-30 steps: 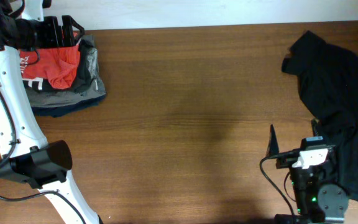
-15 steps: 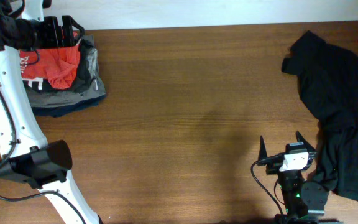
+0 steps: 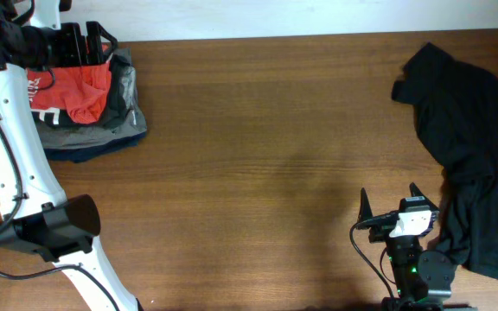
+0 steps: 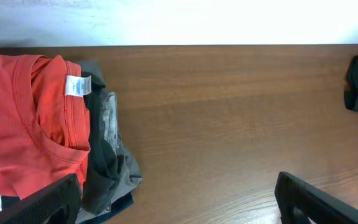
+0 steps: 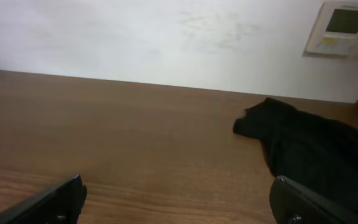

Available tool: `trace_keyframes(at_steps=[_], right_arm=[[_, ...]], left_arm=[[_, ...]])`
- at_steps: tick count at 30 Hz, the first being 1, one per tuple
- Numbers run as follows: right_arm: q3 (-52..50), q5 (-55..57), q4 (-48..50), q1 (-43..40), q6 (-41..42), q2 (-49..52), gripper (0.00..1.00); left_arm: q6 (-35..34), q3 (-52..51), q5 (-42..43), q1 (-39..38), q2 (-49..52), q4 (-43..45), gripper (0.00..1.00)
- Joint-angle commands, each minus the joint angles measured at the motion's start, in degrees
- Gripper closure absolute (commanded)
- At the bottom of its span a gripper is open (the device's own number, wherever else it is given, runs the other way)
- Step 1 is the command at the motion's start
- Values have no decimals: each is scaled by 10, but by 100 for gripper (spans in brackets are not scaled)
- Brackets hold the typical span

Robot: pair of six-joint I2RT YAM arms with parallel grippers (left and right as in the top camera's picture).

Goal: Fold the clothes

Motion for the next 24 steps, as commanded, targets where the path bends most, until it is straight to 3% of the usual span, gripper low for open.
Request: trace_keyframes(at_steps=[1, 19, 24], right_arm=[[-5, -7, 0, 4, 9, 2, 1], [-5, -7, 0, 4, 9, 2, 1], [-5, -7, 0, 4, 9, 2, 1]], left_arm=[[-3, 2, 8, 0, -1, 1, 1], [-3, 2, -10, 1, -16, -2, 1], [4, -44, -13, -30, -76, 96, 1]])
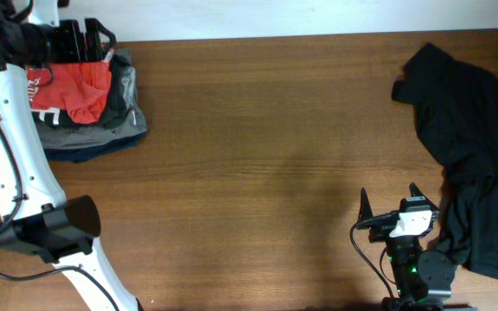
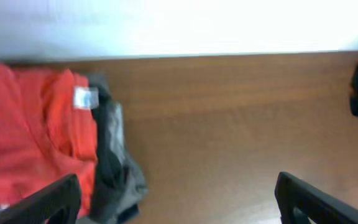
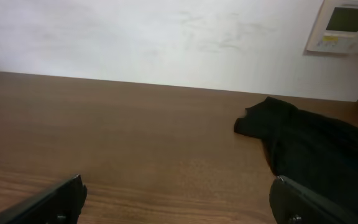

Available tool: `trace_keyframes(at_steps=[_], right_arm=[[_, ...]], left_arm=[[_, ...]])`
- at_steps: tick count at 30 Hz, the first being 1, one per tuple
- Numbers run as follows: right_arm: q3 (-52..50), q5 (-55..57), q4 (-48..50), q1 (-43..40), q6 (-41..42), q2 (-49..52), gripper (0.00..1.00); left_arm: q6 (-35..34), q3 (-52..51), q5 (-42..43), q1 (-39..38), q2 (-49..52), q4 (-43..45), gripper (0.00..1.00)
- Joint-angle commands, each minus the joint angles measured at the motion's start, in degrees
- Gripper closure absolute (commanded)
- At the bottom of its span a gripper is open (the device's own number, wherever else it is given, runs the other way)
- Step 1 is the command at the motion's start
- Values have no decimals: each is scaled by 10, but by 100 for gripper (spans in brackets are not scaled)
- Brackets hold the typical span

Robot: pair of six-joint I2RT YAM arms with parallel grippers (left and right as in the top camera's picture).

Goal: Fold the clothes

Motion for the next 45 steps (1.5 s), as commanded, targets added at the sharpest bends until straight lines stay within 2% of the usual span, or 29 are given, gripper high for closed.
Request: trace_keyframes(at_steps=[1, 7, 10, 11, 15, 20, 22, 24, 28, 37, 45], right_arm=[[-5, -7, 0, 4, 5, 2, 1], [-5, -7, 0, 4, 5, 2, 1], [-5, -7, 0, 4, 5, 2, 1], [-5, -7, 0, 4, 5, 2, 1], [-5, -7, 0, 4, 5, 2, 1], [-5, -7, 0, 4, 5, 2, 1], [-5, -7, 0, 4, 5, 2, 1], [-5, -7, 0, 4, 5, 2, 1], [-5, -7, 0, 4, 5, 2, 1], [-5, -7, 0, 4, 5, 2, 1], [-5, -7, 0, 4, 5, 2, 1]], left_arm=[[4, -56, -13, -39, -87, 83, 1], [4, -279, -129, -115, -228, 279, 1], [4, -445, -182, -141, -317, 363, 1], [4, -516, -182, -146, -353, 394, 1], [4, -683, -177, -146, -432, 479, 1], [3, -932, -172, -146, -547, 686, 1], [3, -1055, -166, -146, -604, 798, 1], [4, -1147, -166, -145, -650, 863, 1], [4, -1304, -171, -145, -751, 943, 1], [4, -1487, -179, -144, -953, 983, 1], [4, -1501, -184, -130, -1040, 898, 1]])
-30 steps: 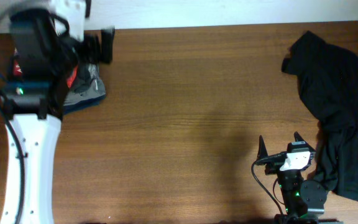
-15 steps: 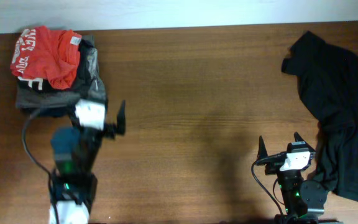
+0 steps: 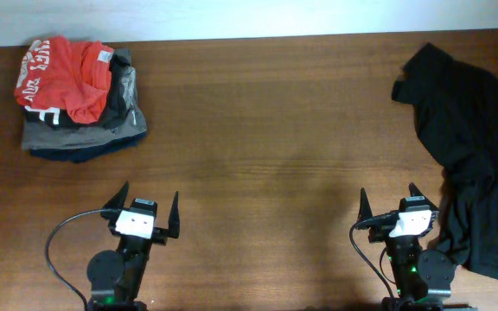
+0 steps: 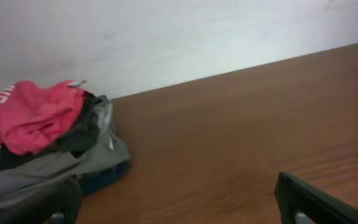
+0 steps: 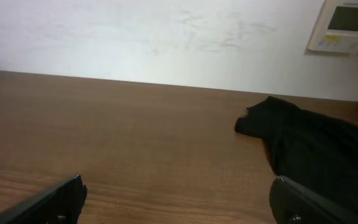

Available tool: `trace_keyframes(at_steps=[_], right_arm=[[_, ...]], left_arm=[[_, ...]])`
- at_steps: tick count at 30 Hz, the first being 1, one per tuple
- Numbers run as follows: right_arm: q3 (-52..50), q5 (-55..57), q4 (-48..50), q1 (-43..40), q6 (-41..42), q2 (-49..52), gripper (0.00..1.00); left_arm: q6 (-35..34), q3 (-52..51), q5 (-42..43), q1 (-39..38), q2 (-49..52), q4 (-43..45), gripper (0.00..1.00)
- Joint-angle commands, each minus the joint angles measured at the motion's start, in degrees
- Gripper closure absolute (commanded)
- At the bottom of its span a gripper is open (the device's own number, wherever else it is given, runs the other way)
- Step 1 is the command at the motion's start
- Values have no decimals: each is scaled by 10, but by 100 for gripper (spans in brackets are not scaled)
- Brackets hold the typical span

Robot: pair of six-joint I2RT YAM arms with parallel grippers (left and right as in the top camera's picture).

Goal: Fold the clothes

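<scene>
A pile of folded clothes (image 3: 76, 97) with a crumpled red shirt (image 3: 63, 76) on top lies at the table's far left corner; the left wrist view shows the pile (image 4: 39, 149) too. A rumpled black garment (image 3: 469, 147) sprawls along the right side, also seen as the black garment (image 5: 316, 149) in the right wrist view. My left gripper (image 3: 145, 210) rests open at the front left, far from the pile, holding nothing. My right gripper (image 3: 390, 205) rests open at the front right, just left of the black garment's lower end.
The brown wooden table (image 3: 266, 130) stretches bare between the two lots of clothing. A white wall (image 5: 135, 37) runs behind the far edge, with a thermostat (image 5: 342, 25) on it.
My left arm has left the pile at the far left and now sits at the front left, gripper open. The red shirt lies uncovered on the pile. The right arm has not moved.
My left arm was stretched out with its open gripper over the red shirt on the pile, then a little further back over it. Now it is back at the front of the table, the shirt left on the pile. The black garment stayed put throughout.
</scene>
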Motion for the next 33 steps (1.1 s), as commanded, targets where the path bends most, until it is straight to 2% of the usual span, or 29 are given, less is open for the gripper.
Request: trace_keyframes(at_steps=[1, 10, 17, 33], right_arm=[[-4, -5, -2, 4, 5, -2, 1], [-4, -5, -2, 4, 5, -2, 1], [-4, -5, -2, 4, 5, -2, 1], [-4, -5, -2, 4, 5, -2, 1]], left_arm=[[3, -3, -7, 12, -33, -39, 1], [3, -3, -18, 15, -145, -187, 1], [3, -3, -21, 15, -206, -185, 1], [3, -3, -21, 15, -206, -185, 1]])
